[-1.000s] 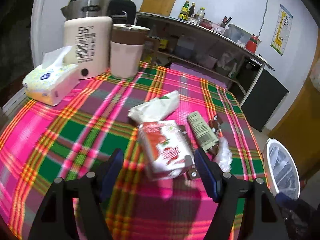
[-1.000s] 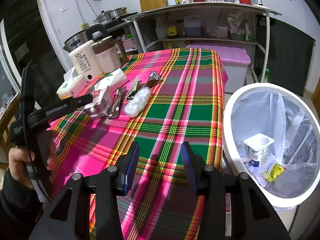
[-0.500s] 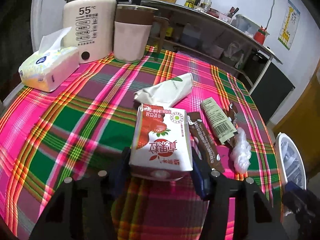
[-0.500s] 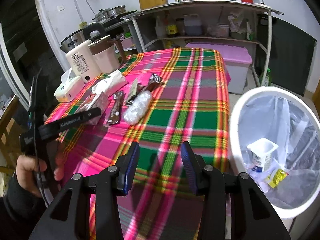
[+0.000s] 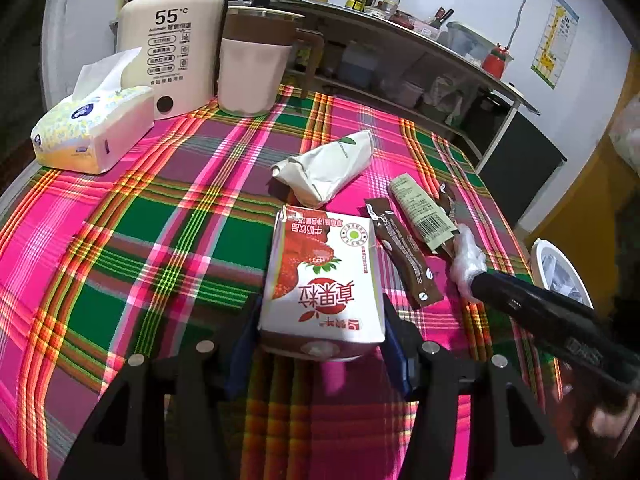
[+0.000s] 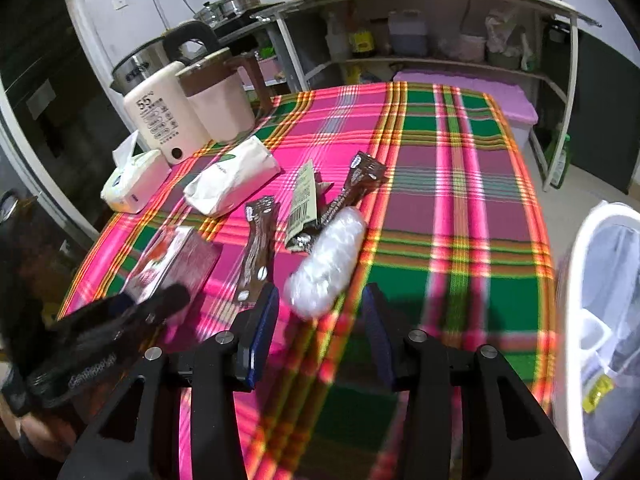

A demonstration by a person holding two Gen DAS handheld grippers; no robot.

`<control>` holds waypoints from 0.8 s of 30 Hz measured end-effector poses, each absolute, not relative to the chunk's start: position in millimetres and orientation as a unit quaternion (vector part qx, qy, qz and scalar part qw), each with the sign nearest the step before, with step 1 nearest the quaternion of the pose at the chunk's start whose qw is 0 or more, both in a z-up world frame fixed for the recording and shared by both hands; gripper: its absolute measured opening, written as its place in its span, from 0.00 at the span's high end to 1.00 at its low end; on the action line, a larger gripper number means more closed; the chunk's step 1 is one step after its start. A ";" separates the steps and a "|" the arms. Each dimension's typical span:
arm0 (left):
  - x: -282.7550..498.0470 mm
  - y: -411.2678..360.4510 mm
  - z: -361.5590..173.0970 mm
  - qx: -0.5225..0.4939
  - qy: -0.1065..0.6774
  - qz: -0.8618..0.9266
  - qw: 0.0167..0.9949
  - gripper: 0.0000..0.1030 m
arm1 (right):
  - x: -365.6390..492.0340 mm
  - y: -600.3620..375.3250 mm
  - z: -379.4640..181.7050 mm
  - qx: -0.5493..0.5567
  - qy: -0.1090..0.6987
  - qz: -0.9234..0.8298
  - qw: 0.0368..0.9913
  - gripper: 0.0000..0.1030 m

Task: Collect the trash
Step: 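Grasp the clear plastic-wrapped packet with the right gripper while the left gripper holds the carton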

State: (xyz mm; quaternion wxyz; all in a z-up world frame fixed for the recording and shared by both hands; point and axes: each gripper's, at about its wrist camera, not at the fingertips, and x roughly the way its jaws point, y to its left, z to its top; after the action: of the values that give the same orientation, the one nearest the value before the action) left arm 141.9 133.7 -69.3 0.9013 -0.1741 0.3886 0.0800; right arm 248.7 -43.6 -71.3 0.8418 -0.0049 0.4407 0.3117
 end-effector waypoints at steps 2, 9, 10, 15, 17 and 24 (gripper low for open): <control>141.0 133.8 -69.1 -0.174 0.388 0.077 0.902 0.44 | 257.7 -37.0 -77.9 -0.002 0.449 0.305 0.840 0.57; 138.7 131.5 -65.3 -0.167 0.379 0.071 0.907 0.45 | 259.4 -37.0 -77.9 -0.008 0.439 0.290 0.850 0.71; 137.8 129.3 -63.9 -0.163 0.376 0.069 0.909 0.45 | 256.8 -39.6 -77.2 -0.008 0.438 0.291 0.851 0.71; 131.2 114.0 -60.2 -0.150 0.371 0.053 0.915 0.45 | 240.9 -54.5 -71.7 -0.004 0.430 0.297 0.852 0.71; 127.2 106.0 -58.6 -0.143 0.371 0.043 0.917 0.45 | 231.8 -63.6 -67.7 0.000 0.426 0.299 0.854 0.71; 114.2 74.5 -50.4 -0.124 0.373 0.009 0.919 0.45 | 202.1 -95.1 -53.9 0.008 0.416 0.295 0.860 0.71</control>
State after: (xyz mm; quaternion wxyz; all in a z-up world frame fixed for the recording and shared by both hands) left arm 114.2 74.5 -50.4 0.9194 -0.1238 0.3731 0.0094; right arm 202.1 -95.1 -53.9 0.8600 0.0078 0.4163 0.2950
